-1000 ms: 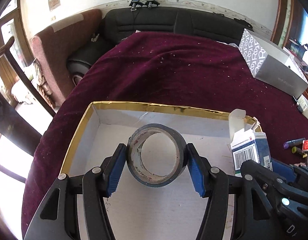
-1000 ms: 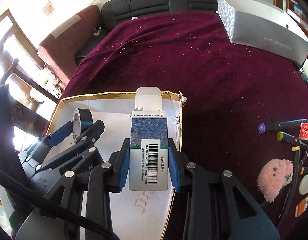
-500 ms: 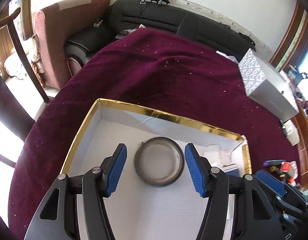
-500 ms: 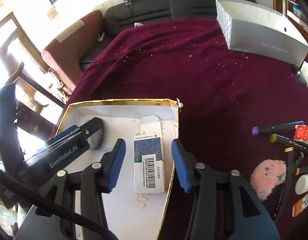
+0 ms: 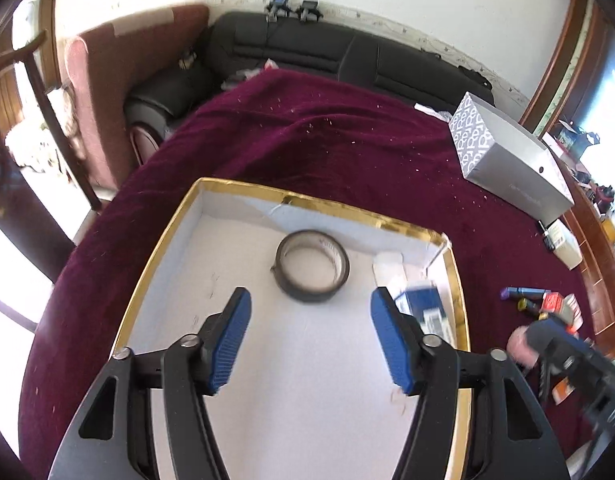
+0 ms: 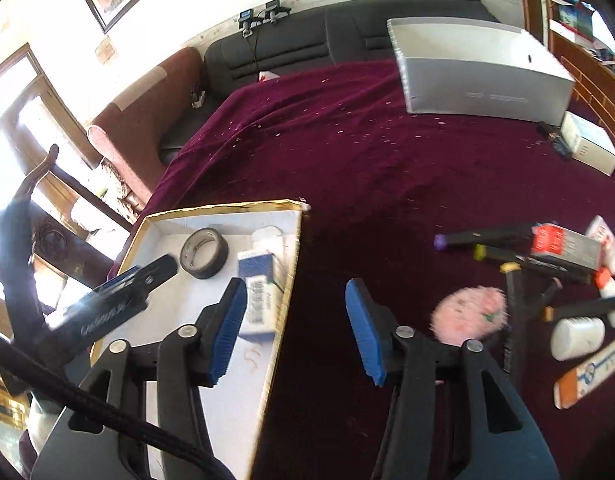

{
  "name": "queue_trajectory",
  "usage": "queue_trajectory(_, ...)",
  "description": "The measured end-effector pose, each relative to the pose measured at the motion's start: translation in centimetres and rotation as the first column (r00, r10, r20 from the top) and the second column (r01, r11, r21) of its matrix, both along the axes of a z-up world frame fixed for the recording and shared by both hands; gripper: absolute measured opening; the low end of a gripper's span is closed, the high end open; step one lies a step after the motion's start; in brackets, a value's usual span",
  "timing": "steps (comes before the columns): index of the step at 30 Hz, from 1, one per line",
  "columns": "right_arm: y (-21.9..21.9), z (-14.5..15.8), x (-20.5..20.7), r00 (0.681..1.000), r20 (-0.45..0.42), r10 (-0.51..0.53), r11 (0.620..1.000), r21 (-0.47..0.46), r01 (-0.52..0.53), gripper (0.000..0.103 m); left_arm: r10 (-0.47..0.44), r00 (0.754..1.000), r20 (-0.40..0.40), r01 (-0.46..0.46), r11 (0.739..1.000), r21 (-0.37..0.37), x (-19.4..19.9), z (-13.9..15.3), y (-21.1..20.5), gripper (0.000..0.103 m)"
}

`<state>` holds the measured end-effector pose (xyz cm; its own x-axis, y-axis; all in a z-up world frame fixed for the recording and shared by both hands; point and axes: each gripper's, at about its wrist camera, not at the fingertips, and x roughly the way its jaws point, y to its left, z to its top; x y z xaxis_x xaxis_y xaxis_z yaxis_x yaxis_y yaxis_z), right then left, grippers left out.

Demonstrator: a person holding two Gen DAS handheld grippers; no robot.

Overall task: Organize objects
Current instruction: 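Return the right gripper to the pile and grasp the yellow-capped black marker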

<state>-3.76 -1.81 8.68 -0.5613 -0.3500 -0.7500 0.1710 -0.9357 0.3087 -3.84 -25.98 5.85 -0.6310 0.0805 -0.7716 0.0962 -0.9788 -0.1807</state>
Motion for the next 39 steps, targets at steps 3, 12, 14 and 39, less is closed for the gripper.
queue_trajectory(3,2.0,0.1,1.5,1.0,-0.015,-0.022,1.0,-0.001,0.022,0.054,0.001,1.0,0.022,-0.001,1.0,0.025,1.4,-1.6,0.2,0.062)
queue_trajectory(12,10.1,0.3,4.8,0.989,-0.015,-0.149,0.987,-0.063,0.148,0.057,0.043,0.994,0.102,-0.058,0.987,0.152,3.0,-3.6,-2.3,0.062)
queue_trajectory(14,12.0,0.3,5.2,0.983,-0.014,-0.183,0.981,-0.062,0.182,0.06,0.041,0.996,0.082,-0.053,0.986,0.158,3.2,-3.2,-2.3,0.062)
queue_trajectory(39,12.0,-5.2,2.6,0.985,0.074,-0.158,0.978,0.152,0.145,0.025,-0.295,0.952,-0.081,0.296,0.955,-0.008,8.2,4.0,10.5,0.062)
